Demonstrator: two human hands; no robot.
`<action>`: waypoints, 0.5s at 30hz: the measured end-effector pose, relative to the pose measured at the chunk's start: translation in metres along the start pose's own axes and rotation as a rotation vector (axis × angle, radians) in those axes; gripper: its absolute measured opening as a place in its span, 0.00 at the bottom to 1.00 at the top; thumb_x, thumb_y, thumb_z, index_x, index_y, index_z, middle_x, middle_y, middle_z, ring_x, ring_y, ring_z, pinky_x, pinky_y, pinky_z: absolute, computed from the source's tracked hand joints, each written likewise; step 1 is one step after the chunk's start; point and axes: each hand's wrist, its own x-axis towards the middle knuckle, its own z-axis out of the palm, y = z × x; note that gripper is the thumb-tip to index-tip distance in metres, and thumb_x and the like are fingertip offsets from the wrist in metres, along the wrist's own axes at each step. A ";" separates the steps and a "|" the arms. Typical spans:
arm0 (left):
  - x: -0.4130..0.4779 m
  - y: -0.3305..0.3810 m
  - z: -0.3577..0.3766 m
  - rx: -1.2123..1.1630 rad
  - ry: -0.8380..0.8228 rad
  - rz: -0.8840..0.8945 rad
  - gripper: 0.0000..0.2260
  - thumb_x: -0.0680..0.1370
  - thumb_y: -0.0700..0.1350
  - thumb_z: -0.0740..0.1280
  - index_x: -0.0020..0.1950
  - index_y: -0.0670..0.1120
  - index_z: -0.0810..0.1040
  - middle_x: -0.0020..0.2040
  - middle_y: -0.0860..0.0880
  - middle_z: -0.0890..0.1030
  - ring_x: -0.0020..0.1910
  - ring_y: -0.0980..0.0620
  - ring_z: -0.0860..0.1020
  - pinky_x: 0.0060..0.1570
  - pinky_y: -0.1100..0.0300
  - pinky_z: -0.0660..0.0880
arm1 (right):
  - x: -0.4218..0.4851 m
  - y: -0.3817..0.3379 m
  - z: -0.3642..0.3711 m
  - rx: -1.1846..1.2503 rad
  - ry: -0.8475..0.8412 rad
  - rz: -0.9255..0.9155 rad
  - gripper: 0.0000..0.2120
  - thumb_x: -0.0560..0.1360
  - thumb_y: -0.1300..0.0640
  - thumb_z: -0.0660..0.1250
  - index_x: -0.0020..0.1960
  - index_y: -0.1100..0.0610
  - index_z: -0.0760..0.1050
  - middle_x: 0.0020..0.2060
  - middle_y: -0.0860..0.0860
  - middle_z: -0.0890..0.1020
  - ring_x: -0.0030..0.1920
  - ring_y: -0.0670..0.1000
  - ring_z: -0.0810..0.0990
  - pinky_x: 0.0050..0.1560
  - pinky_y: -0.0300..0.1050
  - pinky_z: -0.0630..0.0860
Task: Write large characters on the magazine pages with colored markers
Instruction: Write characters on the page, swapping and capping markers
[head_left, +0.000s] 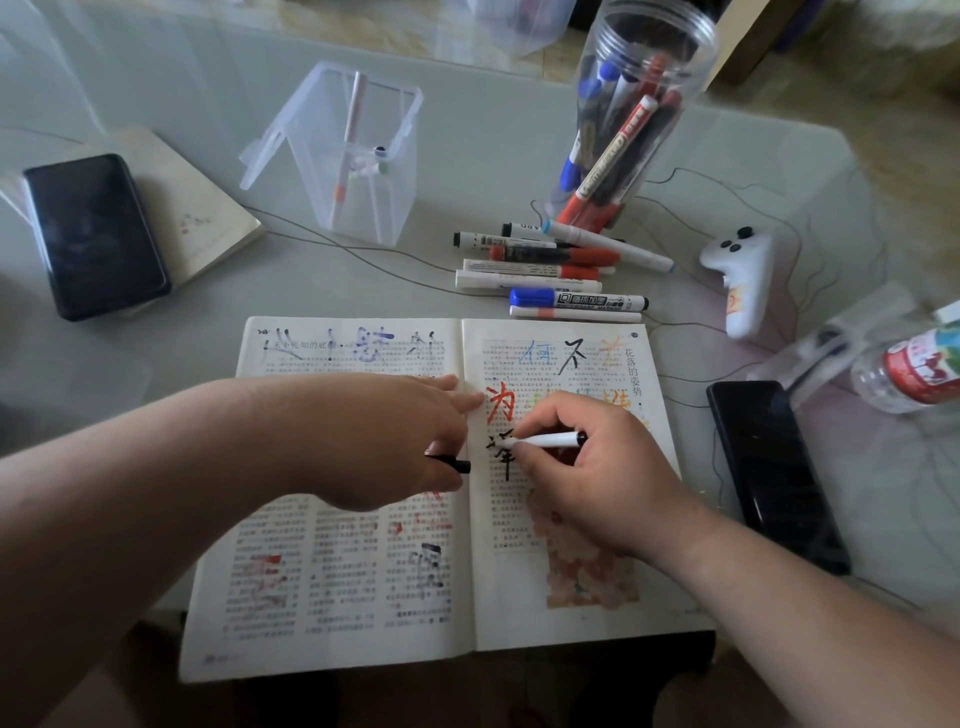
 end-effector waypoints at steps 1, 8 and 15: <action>0.000 0.000 0.000 -0.002 0.001 0.001 0.11 0.82 0.59 0.61 0.43 0.55 0.71 0.80 0.64 0.50 0.78 0.66 0.44 0.77 0.60 0.48 | 0.000 0.000 -0.001 -0.005 0.004 0.001 0.06 0.75 0.60 0.73 0.43 0.50 0.81 0.37 0.38 0.82 0.41 0.38 0.80 0.40 0.27 0.71; 0.001 0.000 0.000 -0.001 -0.003 -0.004 0.10 0.82 0.59 0.60 0.47 0.55 0.74 0.80 0.64 0.50 0.78 0.65 0.45 0.77 0.60 0.48 | -0.001 -0.003 -0.002 -0.007 -0.044 0.012 0.07 0.75 0.62 0.73 0.41 0.52 0.81 0.36 0.37 0.81 0.39 0.38 0.80 0.37 0.28 0.72; 0.001 -0.001 0.000 0.003 -0.020 -0.008 0.11 0.82 0.58 0.61 0.47 0.54 0.74 0.80 0.64 0.50 0.78 0.65 0.44 0.76 0.61 0.48 | -0.004 -0.005 -0.002 -0.017 -0.148 -0.021 0.06 0.74 0.63 0.73 0.43 0.52 0.82 0.38 0.42 0.83 0.42 0.40 0.82 0.41 0.29 0.73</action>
